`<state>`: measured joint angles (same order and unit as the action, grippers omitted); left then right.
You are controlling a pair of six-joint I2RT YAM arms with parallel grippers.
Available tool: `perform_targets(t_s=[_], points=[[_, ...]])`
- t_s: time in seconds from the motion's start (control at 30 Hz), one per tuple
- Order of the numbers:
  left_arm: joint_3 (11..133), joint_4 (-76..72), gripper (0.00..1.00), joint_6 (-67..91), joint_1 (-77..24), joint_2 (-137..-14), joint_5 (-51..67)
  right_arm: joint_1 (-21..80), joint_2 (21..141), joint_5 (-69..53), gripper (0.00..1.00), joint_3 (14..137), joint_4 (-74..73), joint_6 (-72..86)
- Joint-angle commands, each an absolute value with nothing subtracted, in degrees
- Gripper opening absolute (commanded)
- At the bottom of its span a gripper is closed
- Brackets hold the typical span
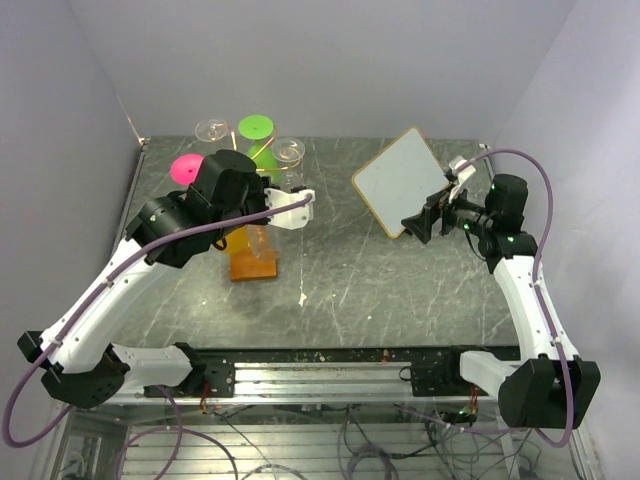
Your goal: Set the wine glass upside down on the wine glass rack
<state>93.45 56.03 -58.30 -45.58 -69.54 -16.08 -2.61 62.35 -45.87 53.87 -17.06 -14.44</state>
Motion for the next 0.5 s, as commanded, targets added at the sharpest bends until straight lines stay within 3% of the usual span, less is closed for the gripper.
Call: perform_targets(t_s=[0.0,0.47], points=[[96.3,56.3,0.07,-59.4,-45.8,-68.0,-14.2,-3.0,62.9,-46.1,1.00,54.1,-17.1,-15.3],[98.3,58.5,0.07,-59.9,-45.9,-67.9,-9.8,-3.0,63.2,-46.1,1.00,54.1,-17.3,-15.5]])
